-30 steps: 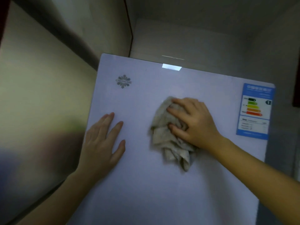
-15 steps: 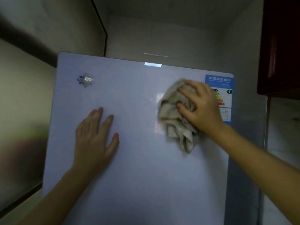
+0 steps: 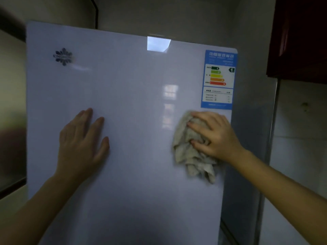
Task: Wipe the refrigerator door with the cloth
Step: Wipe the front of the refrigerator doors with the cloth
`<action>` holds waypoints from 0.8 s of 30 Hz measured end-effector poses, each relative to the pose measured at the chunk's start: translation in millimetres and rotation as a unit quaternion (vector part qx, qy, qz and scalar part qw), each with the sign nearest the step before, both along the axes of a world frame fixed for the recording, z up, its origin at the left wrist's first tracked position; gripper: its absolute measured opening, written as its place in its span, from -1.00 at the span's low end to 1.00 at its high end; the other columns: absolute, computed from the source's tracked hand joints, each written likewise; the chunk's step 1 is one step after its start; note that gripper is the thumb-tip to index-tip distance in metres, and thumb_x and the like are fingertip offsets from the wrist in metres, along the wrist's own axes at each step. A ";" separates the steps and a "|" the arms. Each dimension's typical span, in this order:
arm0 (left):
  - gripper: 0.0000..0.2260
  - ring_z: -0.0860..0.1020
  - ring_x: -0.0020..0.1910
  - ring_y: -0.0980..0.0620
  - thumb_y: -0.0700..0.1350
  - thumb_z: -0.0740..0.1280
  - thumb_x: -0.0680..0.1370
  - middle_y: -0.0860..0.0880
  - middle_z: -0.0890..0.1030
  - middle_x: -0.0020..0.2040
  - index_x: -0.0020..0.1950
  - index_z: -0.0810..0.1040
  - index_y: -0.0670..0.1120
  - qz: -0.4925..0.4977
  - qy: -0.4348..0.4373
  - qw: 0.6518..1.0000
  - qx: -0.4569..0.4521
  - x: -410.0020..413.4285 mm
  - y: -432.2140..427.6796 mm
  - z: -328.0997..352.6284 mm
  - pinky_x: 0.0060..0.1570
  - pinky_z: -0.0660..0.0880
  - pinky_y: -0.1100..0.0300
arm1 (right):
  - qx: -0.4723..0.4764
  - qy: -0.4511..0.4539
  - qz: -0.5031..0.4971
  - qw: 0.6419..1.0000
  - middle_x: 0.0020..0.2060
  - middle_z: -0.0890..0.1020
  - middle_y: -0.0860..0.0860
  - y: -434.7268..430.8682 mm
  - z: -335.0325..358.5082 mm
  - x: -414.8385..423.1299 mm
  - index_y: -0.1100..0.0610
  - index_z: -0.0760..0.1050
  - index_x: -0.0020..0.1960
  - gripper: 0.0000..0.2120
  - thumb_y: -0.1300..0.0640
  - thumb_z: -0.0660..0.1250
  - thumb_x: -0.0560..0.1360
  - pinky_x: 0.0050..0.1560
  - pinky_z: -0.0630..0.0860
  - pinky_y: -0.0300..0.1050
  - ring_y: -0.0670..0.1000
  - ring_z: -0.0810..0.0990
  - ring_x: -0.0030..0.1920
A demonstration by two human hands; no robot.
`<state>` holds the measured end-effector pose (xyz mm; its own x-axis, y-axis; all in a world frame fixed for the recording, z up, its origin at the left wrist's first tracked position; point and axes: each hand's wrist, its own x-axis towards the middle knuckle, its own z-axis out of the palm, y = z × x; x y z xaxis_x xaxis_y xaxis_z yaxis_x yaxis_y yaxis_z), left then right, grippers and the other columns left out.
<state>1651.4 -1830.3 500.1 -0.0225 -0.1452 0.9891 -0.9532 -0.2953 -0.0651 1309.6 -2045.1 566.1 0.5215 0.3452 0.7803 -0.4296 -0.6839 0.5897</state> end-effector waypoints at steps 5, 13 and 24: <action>-0.50 0.36 0.50 -0.32 0.08 0.17 0.62 -0.28 0.35 0.54 0.45 0.47 -0.20 -0.004 -0.003 1.000 0.002 1.5 3.8 -9.8 0.39 0.32 -0.19 | 0.073 -0.095 0.005 0.993 0.38 0.54 0.16 7.4 -1.4 9.7 0.14 0.59 0.34 -0.54 -0.06 0.41 0.53 0.24 0.44 0.14 0.24 0.51 0.30; -0.51 0.37 0.48 -0.35 0.06 0.18 0.63 -0.30 0.36 0.53 0.45 0.46 -0.21 0.012 -0.018 1.000 0.014 19.3 20.4 -17.2 0.36 0.34 -0.19 | -0.063 0.140 0.035 0.988 0.34 0.60 0.15 27.9 -54.4 54.1 0.10 0.63 0.29 -0.58 -0.12 0.42 0.54 0.20 0.50 0.07 0.20 0.59 0.26; -0.52 0.39 0.46 -0.30 0.07 0.18 0.62 -0.29 0.36 0.52 0.45 0.45 -0.19 0.067 0.049 0.996 -0.013 59.9 58.4 -36.5 0.33 0.37 -0.16 | 0.083 -0.129 0.072 0.986 0.31 0.57 0.09 74.8 76.1 136.6 0.06 0.61 0.28 -0.59 -0.08 0.41 0.49 0.18 0.37 0.01 0.19 0.50 0.27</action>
<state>1711.4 -1771.8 463.6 0.0927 -0.1141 0.9891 -0.9068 -0.4200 0.0365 1446.2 -1970.3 642.2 0.2530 0.2583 0.9323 -0.4416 -0.8266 0.3489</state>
